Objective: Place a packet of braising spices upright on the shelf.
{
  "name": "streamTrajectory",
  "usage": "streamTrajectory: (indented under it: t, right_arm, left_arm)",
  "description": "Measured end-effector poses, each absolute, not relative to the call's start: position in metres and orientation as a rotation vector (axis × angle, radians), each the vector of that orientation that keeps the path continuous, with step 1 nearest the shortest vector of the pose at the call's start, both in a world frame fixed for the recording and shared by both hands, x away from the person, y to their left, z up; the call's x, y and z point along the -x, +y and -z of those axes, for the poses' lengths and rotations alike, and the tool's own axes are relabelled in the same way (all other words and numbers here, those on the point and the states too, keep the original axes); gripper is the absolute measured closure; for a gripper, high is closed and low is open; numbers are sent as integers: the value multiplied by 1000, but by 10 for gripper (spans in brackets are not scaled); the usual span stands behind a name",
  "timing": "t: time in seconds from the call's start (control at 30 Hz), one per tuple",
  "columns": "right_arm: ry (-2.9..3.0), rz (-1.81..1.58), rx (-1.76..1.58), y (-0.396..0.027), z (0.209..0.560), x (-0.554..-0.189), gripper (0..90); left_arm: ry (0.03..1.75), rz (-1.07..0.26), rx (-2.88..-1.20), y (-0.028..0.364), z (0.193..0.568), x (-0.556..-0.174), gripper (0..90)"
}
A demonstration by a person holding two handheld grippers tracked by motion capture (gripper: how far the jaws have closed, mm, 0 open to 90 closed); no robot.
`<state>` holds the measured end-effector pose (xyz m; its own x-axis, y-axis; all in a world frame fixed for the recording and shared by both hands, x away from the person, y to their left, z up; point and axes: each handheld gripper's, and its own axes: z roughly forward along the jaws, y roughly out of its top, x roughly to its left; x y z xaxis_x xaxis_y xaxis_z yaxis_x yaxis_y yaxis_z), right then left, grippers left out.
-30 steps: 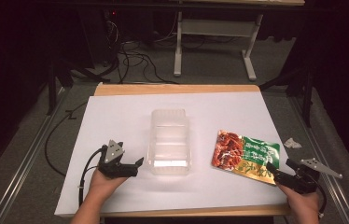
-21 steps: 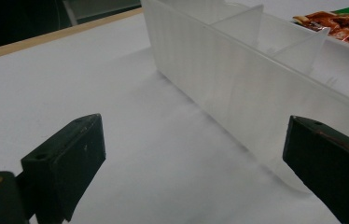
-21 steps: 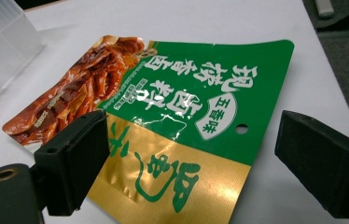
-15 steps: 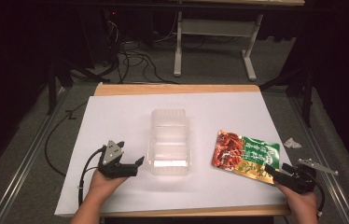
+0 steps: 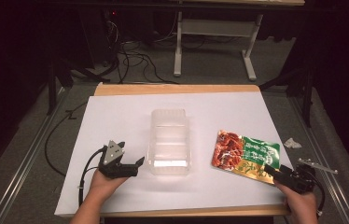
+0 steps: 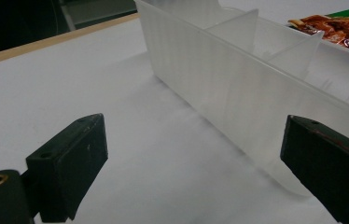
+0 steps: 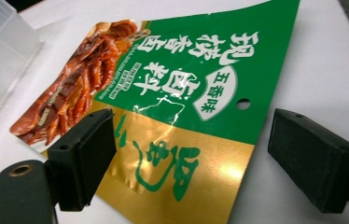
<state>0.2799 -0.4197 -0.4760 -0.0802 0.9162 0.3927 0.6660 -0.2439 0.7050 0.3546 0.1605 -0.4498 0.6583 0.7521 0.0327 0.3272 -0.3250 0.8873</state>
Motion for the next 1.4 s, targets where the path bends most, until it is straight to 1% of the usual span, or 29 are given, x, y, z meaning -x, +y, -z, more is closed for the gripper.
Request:
streamTrajectory:
  t: [0.43, 0.53, 0.83, 1.0, 1.1, 1.17, 1.27, 1.33, 1.4]
  right_arm:
    - [1690, -1311, -1882, -418, 471, -278, 170]
    - [1699, -1352, -1864, -416, 470, -279, 197]
    - [1823, -1362, -1762, -390, 468, -285, 221]
    - [1854, -1342, -1674, -376, 464, -285, 304]
    - [1834, -1330, -1651, -374, 462, -284, 387]
    - [1813, -1336, -1637, -375, 461, -284, 458]
    - [1771, -1350, -1641, -377, 460, -284, 518]
    - [1746, -1349, -1645, -377, 460, -284, 581]
    - [1729, -1336, -1636, -377, 459, -283, 666]
  left_arm:
    - [831, -559, -1935, 159, 451, -354, 82]
    - [828, -561, -1940, 158, 451, -354, 83]
    - [816, -556, -1961, 156, 453, -354, 87]
    - [817, -557, -1966, 155, 454, -354, 90]
    - [814, -555, -1971, 155, 454, -354, 90]
    - [812, -556, -1975, 154, 455, -354, 91]
    - [811, -552, -1979, 154, 455, -354, 93]
    - [811, -550, -1982, 153, 456, -354, 93]
    - [808, -547, -1988, 153, 456, -354, 93]
